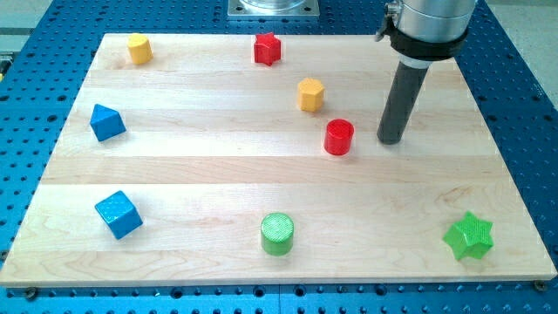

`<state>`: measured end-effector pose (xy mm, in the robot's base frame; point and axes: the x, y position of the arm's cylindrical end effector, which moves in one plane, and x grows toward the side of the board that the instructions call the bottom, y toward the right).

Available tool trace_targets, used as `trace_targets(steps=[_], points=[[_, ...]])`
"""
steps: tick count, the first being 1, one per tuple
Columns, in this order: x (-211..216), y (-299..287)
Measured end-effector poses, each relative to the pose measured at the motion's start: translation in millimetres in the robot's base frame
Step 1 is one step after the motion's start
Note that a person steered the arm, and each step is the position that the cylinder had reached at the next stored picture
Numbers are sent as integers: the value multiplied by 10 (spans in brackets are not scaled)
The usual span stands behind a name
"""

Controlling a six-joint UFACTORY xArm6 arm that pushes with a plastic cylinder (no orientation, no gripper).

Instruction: Slide the green star above the green circle

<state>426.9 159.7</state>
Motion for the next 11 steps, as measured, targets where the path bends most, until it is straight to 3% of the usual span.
trace_targets(steps=[2, 3, 5, 7, 8, 11], points=[[119, -747], [177, -738], [775, 1204], [1900, 1191], [1902, 952], [1328, 50]])
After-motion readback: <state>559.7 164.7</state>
